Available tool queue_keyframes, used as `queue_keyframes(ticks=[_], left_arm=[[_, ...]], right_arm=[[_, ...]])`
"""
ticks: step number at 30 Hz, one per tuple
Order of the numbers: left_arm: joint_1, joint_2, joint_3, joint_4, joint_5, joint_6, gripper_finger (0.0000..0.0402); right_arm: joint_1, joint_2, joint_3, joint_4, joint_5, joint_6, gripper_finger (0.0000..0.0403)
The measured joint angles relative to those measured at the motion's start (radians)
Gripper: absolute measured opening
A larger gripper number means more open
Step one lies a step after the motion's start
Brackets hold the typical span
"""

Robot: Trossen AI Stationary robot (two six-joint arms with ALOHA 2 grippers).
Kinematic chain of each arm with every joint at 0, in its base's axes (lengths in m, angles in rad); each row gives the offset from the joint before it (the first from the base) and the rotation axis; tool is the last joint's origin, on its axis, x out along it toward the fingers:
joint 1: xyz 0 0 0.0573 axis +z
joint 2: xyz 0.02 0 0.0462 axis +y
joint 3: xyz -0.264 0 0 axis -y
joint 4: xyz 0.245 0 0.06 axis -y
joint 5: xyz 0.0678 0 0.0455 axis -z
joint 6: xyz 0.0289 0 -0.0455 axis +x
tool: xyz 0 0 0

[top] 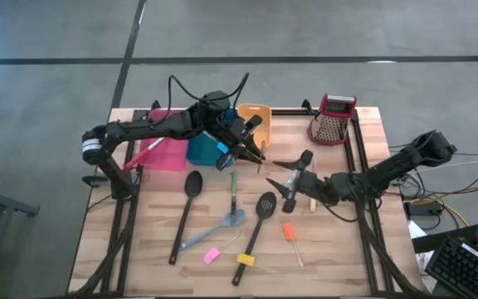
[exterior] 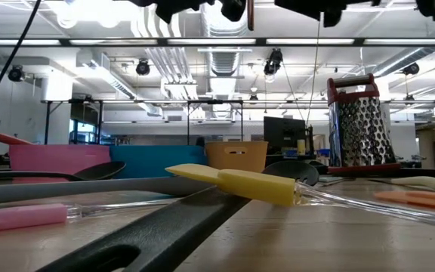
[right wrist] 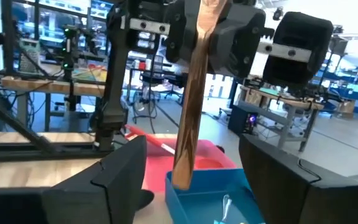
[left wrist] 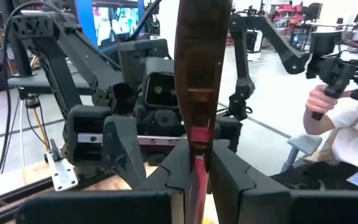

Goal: Pick & Place Kitchen Items
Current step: Put the silver knife into the yellow bin

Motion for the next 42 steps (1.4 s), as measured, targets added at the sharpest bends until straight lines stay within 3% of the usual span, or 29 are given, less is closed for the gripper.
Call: queue_keyframes(ticks=[5, 15, 19, 24, 27, 30, 36, 42], left_arm=[[-0.001, 0.000, 0.000, 0.000, 0.000, -0.005, 0.0037], [0.000, 0.000, 0.000, -0.001, 0.001, -0.015, 0.0037], [0.000, 0.000, 0.000, 0.000, 0.001, -0.018, 0.0037], [0.002, 0.000, 0.000, -0.002, -0.005, -0.016, 0.0037], [0.002, -0.001, 0.001, -0.004, -0.007, -0.020, 0.0048], [0.006, -0.022, 0.001, -0.046, -0.026, -0.045, 0.0104], [0.037, -0.150, 0.010, -0.220, -0.161, -0.034, 0.0195], [0.042, -0.310, 0.007, -0.482, -0.481, 0.017, 0.0213]], right_arm=[[-0.044, 0.048, 0.049, 0.000, -0.069, 0.022, 0.0250], [-0.113, 0.121, 0.131, -0.003, -0.134, 0.059, 0.0205], [-0.134, 0.132, 0.141, -0.009, -0.133, 0.083, 0.0156], [-0.144, 0.125, 0.138, -0.035, -0.140, 0.110, 0.0039], [-0.144, 0.114, 0.138, -0.045, -0.140, 0.104, 0.0038], [-0.144, 0.089, 0.137, -0.088, -0.134, 0.092, 0.0038], [-0.146, 0.012, 0.136, -0.164, -0.110, 0.110, 0.0038], [-0.175, -0.063, 0.136, -0.274, -0.112, 0.203, 0.0038]])
